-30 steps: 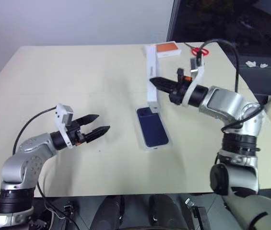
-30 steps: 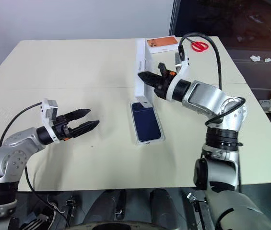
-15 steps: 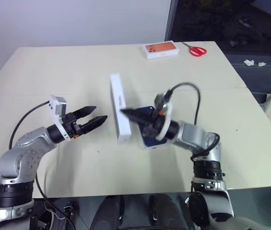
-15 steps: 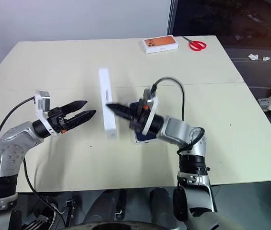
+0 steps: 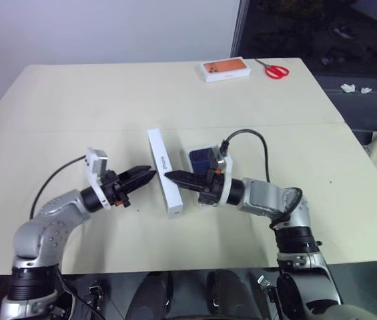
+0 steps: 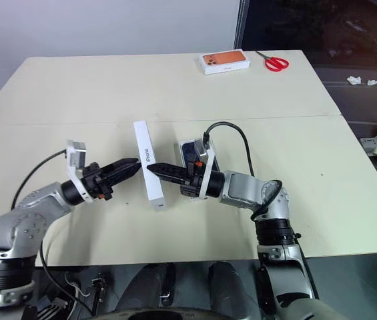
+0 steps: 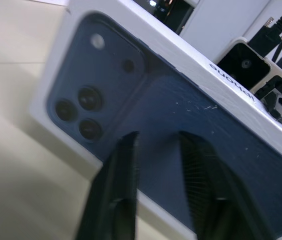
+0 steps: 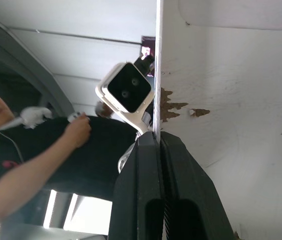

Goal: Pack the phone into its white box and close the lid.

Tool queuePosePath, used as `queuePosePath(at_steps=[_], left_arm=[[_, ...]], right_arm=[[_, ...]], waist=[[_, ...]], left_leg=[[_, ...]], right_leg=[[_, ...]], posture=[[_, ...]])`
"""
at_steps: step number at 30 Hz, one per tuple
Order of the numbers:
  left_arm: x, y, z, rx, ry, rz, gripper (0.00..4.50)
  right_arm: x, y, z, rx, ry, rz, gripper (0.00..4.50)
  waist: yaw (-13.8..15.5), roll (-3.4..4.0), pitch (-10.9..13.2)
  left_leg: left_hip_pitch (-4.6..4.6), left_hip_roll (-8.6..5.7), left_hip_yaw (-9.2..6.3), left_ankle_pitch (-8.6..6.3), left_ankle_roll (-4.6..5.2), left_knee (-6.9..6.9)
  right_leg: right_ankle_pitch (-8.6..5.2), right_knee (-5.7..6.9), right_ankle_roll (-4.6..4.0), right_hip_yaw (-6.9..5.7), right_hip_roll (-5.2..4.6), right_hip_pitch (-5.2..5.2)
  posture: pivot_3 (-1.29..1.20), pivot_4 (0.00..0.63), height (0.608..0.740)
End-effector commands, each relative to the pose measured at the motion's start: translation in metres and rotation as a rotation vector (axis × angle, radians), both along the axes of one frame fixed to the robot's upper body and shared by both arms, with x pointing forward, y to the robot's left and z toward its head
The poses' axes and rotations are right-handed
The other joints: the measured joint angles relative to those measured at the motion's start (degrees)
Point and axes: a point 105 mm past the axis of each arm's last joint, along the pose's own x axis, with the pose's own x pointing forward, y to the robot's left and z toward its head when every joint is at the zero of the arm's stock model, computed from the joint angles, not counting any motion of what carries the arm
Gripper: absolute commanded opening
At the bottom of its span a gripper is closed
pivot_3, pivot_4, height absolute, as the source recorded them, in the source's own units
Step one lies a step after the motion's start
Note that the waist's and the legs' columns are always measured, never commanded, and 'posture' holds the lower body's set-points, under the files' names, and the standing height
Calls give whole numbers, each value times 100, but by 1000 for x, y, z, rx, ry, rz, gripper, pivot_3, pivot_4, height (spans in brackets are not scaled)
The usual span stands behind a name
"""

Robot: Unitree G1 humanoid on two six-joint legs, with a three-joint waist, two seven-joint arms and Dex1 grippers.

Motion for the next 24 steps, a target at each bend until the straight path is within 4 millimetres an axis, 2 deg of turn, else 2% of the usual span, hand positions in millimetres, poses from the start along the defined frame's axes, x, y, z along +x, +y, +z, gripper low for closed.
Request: queuePosePath(at_steps=[1, 2, 4, 5, 10, 14, 16, 19, 21, 24], left_arm=[[2, -7, 2, 14, -46, 5, 467], [2, -9, 1, 16, -46, 5, 322], [3, -13, -1, 13, -44, 4, 322], [3, -14, -1, 13, -42, 2, 249], [2, -16, -3, 14, -37, -8, 249], [1, -19, -7, 7, -20, -19, 249], [1, -29, -13, 5, -16, -49, 249], [1, -37, -14, -8, -17, -72, 223], [4, -39, -13, -10, -24, -71, 223], [6, -40, -11, -20, -26, -75, 223]], right_arm=[[-3, 0, 6, 12, -29, 4, 0], [-2, -1, 4, 2, -25, -5, 0], [0, -4, 1, -17, -23, -16, 0], [0, -5, -1, -22, -19, -19, 287], [8, -13, -2, -90, -80, -61, 287], [23, -31, 9, -113, -146, -125, 287], [24, -48, 12, -193, -229, -135, 287], [26, -57, 16, -228, -269, -140, 1383], [27, -55, 17, -155, -220, -144, 2428], [19, -45, 14, -112, -191, -106, 4003]], waist=[[-1, 0, 0], [-4, 0, 0], [-3, 0, 0], [-2, 0, 0], [0, 0, 0], [15, 0, 0], [32, 1, 0], [38, -2, 0], [2, -3, 0], [-4, -2, 1]], left_leg=[[0, 0, 0, 0, 0, 0], [0, 0, 0, 0, 0, 0], [0, 0, 0, 0, 0, 0], [0, 0, 0, 0, 0, 0], [0, 0, 0, 0, 0, 0], [0, 0, 0, 0, 0, 1], [0, 0, 0, 0, 0, 1], [0, -4, -1, -1, 2, 3], [0, -3, -1, -2, 3, 1], [4, 14, -1, -2, 3, -3]], right_leg=[[0, 0, 0, 0, 0, 0], [0, 0, 0, 0, 0, 0], [0, 0, 0, 0, 0, 0], [0, -1, 0, 0, 0, 0], [0, -1, 0, 0, 1, 0], [0, -4, 0, -1, 0, 4], [0, -5, 0, -2, 0, 5], [0, -15, 0, -6, -3, 15], [0, -17, 1, -4, -2, 15], [0, -14, 1, -5, 12, 12]], posture=[[0, 150, 740], [0, 150, 740], [0, 150, 740], [0, 150, 740], [0, 150, 740], [0, 150, 740], [0, 150, 740], [0, 150, 740], [0, 150, 740], [0, 150, 740]])
